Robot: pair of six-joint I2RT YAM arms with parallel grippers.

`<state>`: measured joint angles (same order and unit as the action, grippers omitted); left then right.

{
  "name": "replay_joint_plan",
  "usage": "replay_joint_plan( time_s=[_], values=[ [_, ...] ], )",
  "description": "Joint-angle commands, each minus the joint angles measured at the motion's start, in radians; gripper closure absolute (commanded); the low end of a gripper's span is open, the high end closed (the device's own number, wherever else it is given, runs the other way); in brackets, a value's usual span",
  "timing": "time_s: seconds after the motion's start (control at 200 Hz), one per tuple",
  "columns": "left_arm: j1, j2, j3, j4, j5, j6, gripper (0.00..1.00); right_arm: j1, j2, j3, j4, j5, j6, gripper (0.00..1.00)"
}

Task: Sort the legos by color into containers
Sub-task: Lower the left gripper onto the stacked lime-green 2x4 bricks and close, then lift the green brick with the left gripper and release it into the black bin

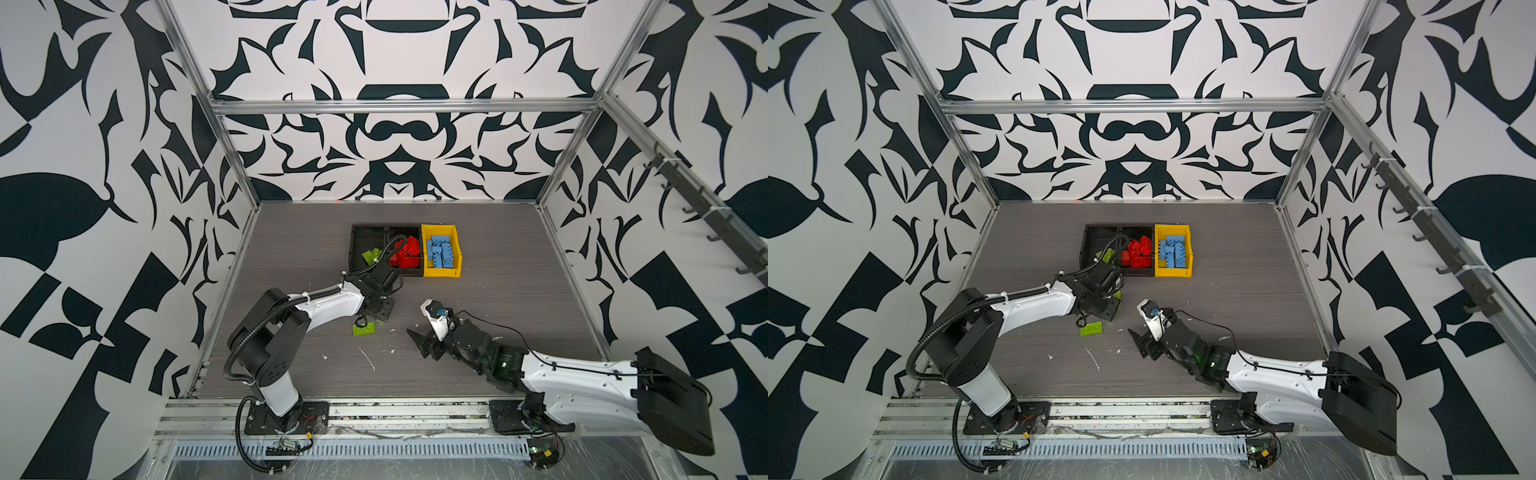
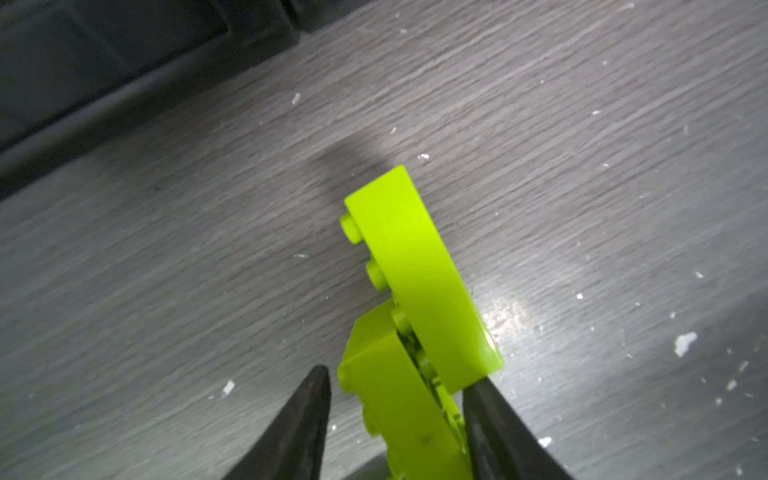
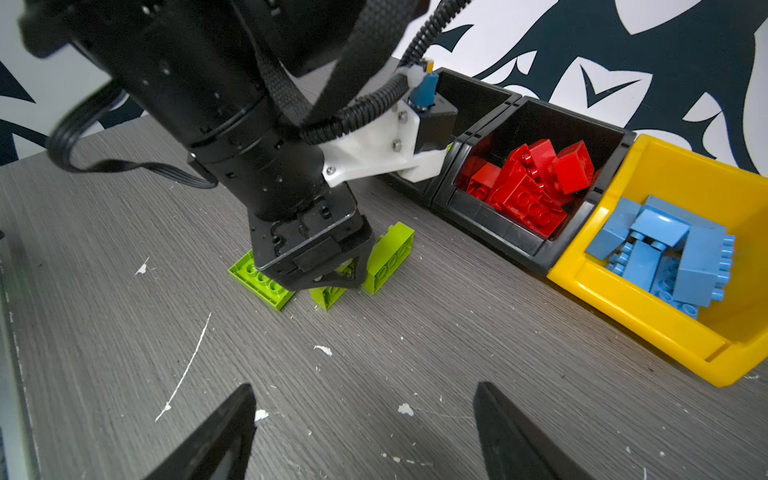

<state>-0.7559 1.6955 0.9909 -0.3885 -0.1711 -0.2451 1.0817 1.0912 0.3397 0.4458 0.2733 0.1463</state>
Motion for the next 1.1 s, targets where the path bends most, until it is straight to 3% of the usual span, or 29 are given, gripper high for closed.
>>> replay_joint_plan(
  time_s=[0.0, 0.385, 0.49, 1.095],
  values=[
    [-0.002, 0.009, 0.016, -0.026, -0.019, -0.001, 0.49, 0.001, 0.003, 0.026, 0.022, 0.005, -0.01, 0.16],
    [-0.002, 0.01, 0.039, -0.019, -0.022, 0.006, 0.7, 0.001, 0.032, 0.009, 0.068, 0.055, 0.012, 0.16],
    [-0.002, 0.008, 0.061, -0.034, -0.022, 0.01, 0.73, 0.001, 0.059, 0.065, -0.002, 0.051, 0.024, 0.16],
    [0.03, -0.131, 0.182, -0.172, -0.083, 0.043, 0.74, 0.001, 0.073, -0.024, 0.058, -0.002, 0.077, 0.16]
  ],
)
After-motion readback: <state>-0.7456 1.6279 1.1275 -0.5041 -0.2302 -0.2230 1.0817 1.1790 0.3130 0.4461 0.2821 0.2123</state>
